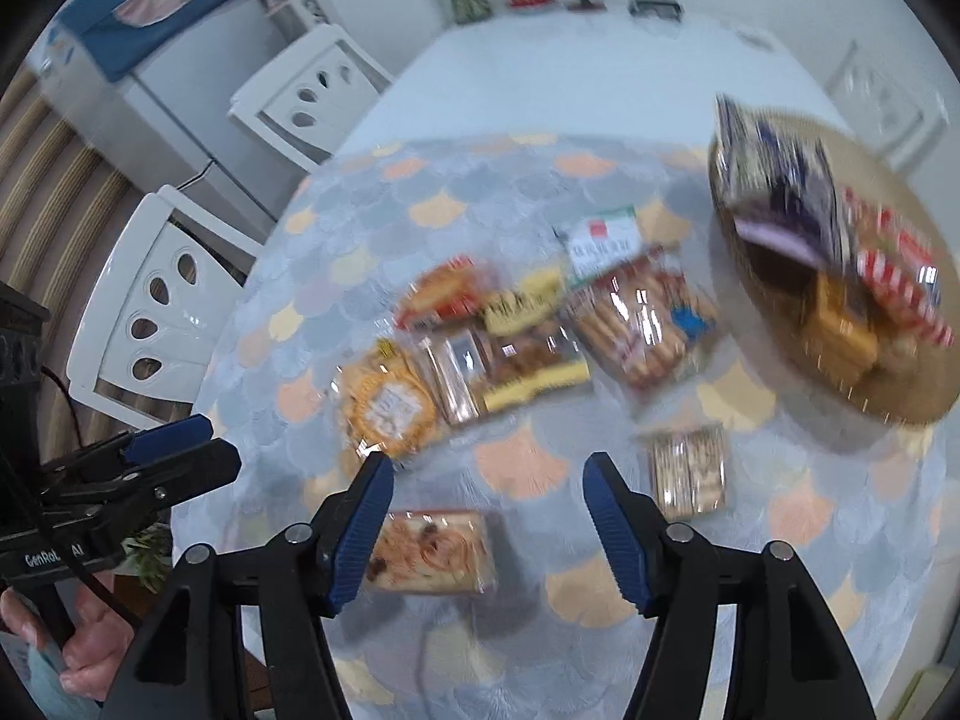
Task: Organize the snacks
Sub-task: 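Grasp the round-cracker bag with the left tool while the right tool grasps the cake pack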
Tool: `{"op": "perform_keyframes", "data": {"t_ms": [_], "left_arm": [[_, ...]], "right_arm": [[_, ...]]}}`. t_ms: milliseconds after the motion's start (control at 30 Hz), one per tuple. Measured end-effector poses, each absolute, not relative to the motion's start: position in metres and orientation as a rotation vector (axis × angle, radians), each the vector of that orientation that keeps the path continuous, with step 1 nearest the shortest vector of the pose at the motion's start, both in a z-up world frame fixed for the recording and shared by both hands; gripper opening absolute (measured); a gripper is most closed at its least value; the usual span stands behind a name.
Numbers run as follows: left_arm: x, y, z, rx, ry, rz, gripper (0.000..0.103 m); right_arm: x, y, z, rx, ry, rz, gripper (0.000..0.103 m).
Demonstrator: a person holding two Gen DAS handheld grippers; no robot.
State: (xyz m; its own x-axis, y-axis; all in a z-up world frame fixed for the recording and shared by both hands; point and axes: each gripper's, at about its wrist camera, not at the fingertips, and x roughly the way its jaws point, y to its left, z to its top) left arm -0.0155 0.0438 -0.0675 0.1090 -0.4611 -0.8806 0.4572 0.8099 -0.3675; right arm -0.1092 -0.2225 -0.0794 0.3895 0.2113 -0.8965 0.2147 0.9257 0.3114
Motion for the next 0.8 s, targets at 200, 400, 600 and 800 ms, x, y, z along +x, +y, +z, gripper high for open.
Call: {"op": "perform_keyframes", "data": {"t_ms": [200,400,600,800], "left_arm": [[0.002,0.036,-0.111,-0.007,1.411,-0.661,0.074],[0.025,0.026,-0.139,-0.019,1.447,-0.584,0.074],[0.037,0.016,-0.166,-0.024,1.505,-0.496,0.075],[0.029,0.004,-0.162,-0.007,1.458,-0.515,0.05]], "right_arm": [[-0.116,-0.208,-0.114,0.402,1.28,0.074,0.069],[-0.121,-0.169,-0.138,0.178,1.335,0.184,0.069],[-0.131,-0.141,-0.151,-0.147,1.336,0.271,0.069],[-0.122,-0.122,-0.164,-0.323,1.334,0.385,0.07]]}}
